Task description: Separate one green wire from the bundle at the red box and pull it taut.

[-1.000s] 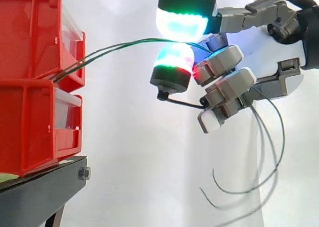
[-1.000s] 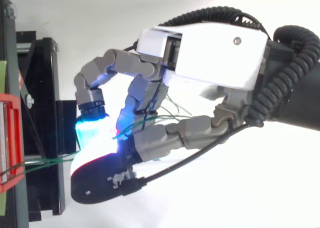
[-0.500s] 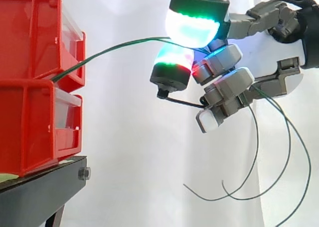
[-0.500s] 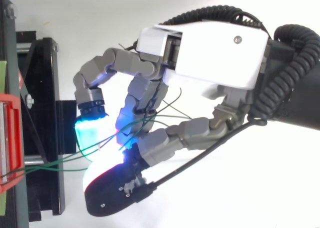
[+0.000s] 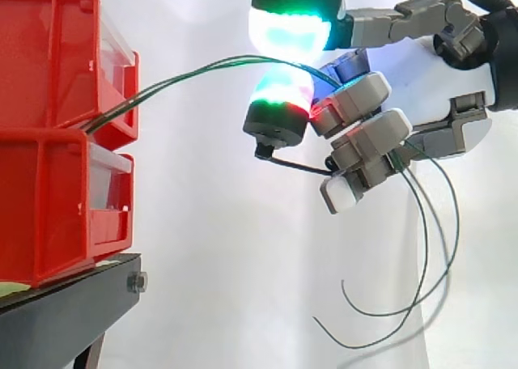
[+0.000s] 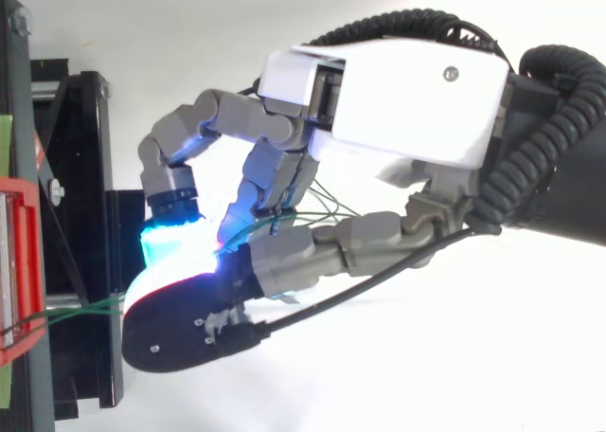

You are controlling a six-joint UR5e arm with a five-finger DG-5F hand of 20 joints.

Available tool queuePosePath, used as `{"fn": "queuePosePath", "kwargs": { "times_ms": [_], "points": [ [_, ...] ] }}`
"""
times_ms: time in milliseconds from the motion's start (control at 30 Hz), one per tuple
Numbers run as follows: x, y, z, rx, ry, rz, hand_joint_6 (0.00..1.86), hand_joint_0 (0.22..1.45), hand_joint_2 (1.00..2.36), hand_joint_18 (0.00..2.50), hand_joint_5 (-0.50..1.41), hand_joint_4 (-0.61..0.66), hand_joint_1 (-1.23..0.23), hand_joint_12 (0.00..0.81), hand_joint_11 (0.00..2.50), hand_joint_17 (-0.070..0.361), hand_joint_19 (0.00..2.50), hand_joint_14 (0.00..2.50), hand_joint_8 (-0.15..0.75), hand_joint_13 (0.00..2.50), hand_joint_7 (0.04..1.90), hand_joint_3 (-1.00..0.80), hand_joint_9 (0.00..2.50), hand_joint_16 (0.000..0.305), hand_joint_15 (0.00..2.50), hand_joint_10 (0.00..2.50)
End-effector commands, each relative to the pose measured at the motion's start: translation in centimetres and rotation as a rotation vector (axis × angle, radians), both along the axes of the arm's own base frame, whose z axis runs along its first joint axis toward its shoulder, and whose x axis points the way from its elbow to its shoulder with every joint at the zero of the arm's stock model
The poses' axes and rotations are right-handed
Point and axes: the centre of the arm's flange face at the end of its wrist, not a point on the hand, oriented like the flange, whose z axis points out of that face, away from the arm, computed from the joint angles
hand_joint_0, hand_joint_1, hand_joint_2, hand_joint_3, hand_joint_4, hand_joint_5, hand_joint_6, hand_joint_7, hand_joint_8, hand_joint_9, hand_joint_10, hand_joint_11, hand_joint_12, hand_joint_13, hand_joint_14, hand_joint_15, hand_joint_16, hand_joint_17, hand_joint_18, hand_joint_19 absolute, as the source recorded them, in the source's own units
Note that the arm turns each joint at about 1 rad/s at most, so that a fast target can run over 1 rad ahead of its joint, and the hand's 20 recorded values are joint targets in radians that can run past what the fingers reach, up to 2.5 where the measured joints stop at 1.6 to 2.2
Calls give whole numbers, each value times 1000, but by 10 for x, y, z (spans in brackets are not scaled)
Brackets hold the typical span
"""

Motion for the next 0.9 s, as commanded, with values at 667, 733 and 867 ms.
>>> {"fn": "queuePosePath", "kwargs": {
  "times_ms": [667, 733, 867],
  "points": [
    [0, -4, 0, -1, 0, -4, 886, 710, 1006, 790, -191, 161, -919, 436, 1917, 131, 446, 26, 321, 908, 1228, -423, 1159, 58, 872, 2],
    [0, -4, 0, -1, 0, -4, 884, 704, 1003, 785, -190, 176, -911, 434, 1909, 131, 456, 24, 319, 905, 1229, -461, 1160, 58, 864, 0],
    [0, -4, 0, -1, 0, -6, 880, 686, 1002, 784, -187, 176, -895, 431, 1898, 131, 455, 27, 324, 907, 1246, -480, 1169, 58, 864, 0]
  ]
}}
